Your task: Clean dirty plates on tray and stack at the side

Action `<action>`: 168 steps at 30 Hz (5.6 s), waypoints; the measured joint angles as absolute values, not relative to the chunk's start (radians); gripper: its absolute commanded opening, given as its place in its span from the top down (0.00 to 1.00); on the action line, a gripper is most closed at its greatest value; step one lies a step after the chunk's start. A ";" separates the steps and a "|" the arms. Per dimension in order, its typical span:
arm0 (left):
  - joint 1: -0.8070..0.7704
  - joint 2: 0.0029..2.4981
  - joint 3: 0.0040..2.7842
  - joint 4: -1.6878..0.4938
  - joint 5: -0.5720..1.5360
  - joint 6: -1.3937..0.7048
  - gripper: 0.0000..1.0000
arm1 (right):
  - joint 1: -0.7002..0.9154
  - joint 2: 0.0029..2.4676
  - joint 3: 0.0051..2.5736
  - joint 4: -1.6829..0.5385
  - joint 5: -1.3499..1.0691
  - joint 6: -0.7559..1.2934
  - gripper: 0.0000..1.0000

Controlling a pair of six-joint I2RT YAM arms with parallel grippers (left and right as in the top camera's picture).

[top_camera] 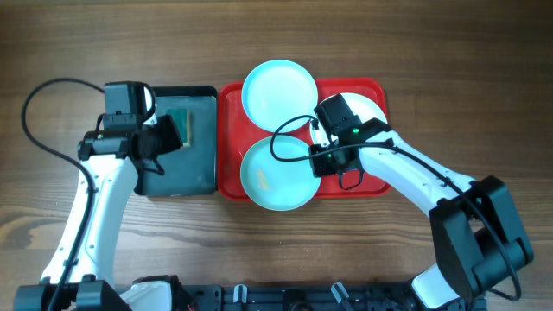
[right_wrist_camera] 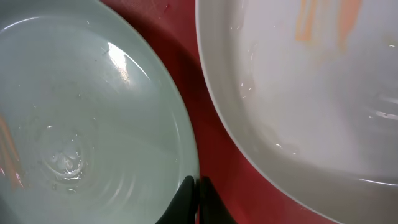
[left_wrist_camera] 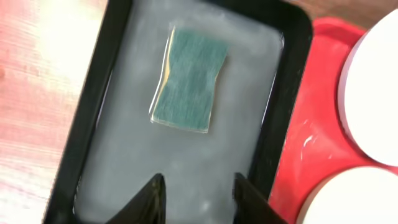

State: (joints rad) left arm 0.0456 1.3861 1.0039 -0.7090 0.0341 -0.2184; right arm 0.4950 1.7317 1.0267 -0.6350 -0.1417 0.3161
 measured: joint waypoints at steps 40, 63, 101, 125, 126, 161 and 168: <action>0.046 1.833 1.069 -0.446 -0.015 -0.042 0.70 | 0.495 1.732 1.027 -0.626 -0.142 0.316 0.96; 0.044 1.505 1.046 -0.613 0.026 -0.038 0.96 | 0.495 1.732 1.027 -0.611 -0.142 0.316 0.96; 0.044 1.505 1.046 -0.677 0.051 -0.038 0.96 | 0.495 1.732 1.027 -0.632 -0.164 0.316 0.45; 0.044 1.505 1.046 -0.678 0.051 -0.038 0.96 | 0.495 1.742 1.030 -0.597 -0.175 0.369 0.94; 0.044 1.505 1.046 -0.678 0.051 -0.038 0.96 | 0.495 1.750 1.030 -0.597 -0.175 0.370 0.96; 0.044 1.507 1.046 -0.701 0.118 -0.020 0.96 | 0.495 1.711 1.015 -0.636 -0.137 0.667 0.95; 0.044 1.507 1.046 -0.701 0.119 -0.020 0.96 | 0.495 1.711 1.015 -0.635 -0.137 0.688 0.96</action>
